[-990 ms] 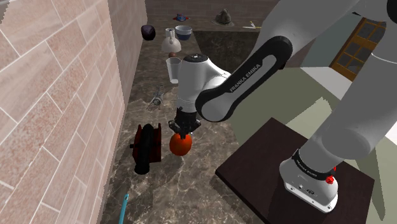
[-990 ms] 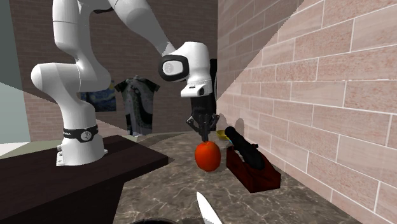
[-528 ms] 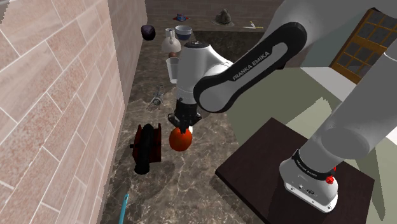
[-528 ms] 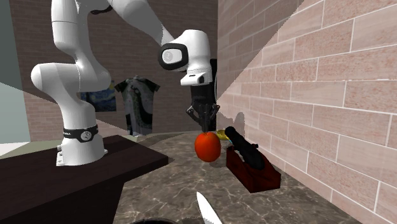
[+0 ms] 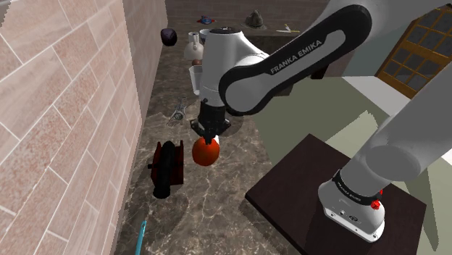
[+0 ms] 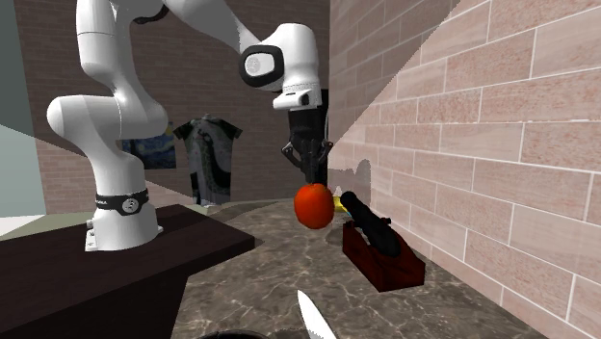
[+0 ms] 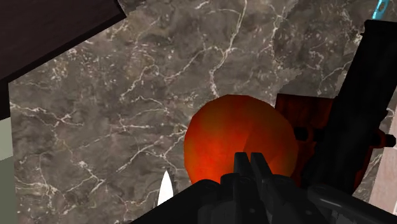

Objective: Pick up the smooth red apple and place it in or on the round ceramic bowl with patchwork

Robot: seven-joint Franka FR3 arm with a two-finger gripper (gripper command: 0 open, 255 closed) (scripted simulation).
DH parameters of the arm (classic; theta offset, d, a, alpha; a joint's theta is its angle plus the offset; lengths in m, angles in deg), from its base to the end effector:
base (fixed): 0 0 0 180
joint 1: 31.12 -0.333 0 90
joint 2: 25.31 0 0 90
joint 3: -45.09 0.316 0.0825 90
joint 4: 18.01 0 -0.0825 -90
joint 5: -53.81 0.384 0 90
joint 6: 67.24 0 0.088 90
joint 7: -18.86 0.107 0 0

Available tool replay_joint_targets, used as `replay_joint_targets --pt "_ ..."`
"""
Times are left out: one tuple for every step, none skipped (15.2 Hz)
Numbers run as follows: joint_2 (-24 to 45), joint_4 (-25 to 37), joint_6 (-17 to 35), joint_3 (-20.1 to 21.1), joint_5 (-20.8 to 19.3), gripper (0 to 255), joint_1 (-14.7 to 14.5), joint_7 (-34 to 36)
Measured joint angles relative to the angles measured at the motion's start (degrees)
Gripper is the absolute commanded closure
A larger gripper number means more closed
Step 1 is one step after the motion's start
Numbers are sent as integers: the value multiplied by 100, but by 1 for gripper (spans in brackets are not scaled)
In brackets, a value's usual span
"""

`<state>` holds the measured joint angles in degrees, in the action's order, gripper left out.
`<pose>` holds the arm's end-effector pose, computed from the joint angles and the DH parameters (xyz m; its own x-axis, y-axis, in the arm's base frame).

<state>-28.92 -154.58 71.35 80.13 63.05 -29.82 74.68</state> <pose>0.4136 0.2773 0.3487 0.8774 -0.4793 -0.0194 -0.4782 -0.8707 -0.1147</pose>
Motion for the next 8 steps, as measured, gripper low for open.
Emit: replay_joint_targets --pt "-58 45 -97 -11 33 255 2 -27" --pt "-98 84 -171 -19 54 255 3 -42" --pt "-173 100 -255 -32 101 255 -1 -75" --pt "-222 132 -330 -40 127 255 -3 -89" --pt "-282 163 -415 -51 159 255 -6 -110" --pt "-346 189 -499 -63 194 255 -10 -131" --pt "-390 240 -590 -77 212 255 -8 -147" --pt "-462 254 -669 -93 252 255 -14 -174"
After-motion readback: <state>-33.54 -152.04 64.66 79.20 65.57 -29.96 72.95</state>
